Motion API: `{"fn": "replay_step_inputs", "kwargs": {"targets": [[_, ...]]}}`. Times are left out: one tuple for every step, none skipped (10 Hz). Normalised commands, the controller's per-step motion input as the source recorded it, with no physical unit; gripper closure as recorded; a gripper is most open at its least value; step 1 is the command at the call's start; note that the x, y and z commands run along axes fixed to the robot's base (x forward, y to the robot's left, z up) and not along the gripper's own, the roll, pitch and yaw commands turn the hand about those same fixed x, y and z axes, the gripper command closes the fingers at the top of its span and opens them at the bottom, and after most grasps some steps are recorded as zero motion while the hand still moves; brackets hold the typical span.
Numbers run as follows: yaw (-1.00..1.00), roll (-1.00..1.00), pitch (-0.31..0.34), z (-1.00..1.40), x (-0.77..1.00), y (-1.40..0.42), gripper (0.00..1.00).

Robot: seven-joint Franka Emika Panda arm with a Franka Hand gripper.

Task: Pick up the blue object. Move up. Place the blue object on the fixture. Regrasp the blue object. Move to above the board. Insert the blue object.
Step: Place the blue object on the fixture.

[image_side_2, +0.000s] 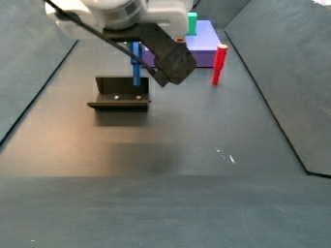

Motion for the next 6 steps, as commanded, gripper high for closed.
{"fn": "replay_step_inputs", "kwargs": {"targets": [[-0.17,0.23,-0.077,-0.25,0.39,-0.31,1.0],[-0.12,0.29,-0.12,-0.22,0.79,-0.29,1.0],[-0.16,0.3,-0.131,-0.18,0.9,-0.34,1.0],[-0.14,0.48,-0.171,-0.17,0.8,-0.27,1.0],[-0.1,0.08,-0.003,-0.32,0.77,0.04,1.0],[-0.06,-0.14,0.097,-0.26,0.54,0.36,1.0]]}}
